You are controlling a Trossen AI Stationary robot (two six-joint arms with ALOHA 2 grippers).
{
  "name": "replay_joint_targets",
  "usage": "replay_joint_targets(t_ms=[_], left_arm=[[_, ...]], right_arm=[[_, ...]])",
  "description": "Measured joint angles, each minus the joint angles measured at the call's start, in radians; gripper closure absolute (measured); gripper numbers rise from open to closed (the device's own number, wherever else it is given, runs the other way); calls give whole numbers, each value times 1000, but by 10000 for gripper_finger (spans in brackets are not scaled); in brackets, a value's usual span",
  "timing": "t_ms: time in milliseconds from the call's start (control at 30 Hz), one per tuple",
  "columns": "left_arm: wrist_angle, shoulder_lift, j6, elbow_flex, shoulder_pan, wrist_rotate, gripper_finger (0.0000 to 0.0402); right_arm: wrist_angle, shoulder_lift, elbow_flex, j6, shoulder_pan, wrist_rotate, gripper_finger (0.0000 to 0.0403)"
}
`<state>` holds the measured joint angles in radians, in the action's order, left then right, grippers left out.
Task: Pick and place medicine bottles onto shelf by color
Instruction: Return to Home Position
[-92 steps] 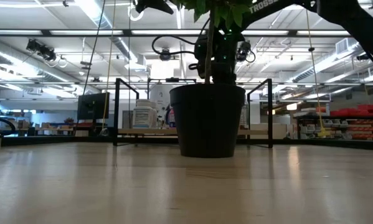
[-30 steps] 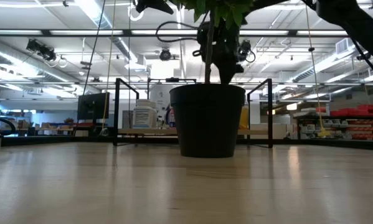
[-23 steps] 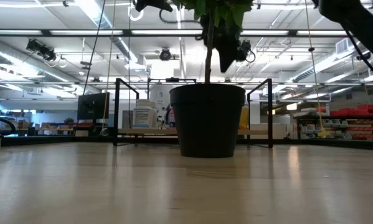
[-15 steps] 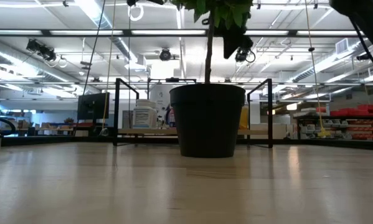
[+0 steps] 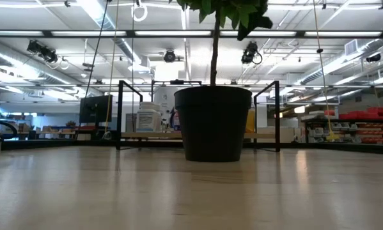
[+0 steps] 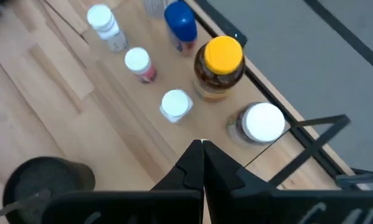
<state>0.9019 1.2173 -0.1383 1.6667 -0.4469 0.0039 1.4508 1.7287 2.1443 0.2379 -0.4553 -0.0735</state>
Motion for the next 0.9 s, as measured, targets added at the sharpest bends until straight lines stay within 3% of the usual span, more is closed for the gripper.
replay_joint_targets(t_ms=[167,333,533,733,900], left_arm=[[-341,-239,-116,-385,2,36,397],[-606,-431,-261,-640,2,45,397],[-890,-598,-508,-940,2,34,398],[-1107,-663,-663,-1128,27,41,399],[-1134,-698,-714,-1199,66,8,399]], right_arm=[[-286,-270,-388,81,17,4,398],[-582,-583,-824,227,15,31,398],[-869,-910,-1226,395,41,56,398],[-1100,-1169,-1551,565,85,59,398],[-1214,-1258,-1691,615,127,58,398]])
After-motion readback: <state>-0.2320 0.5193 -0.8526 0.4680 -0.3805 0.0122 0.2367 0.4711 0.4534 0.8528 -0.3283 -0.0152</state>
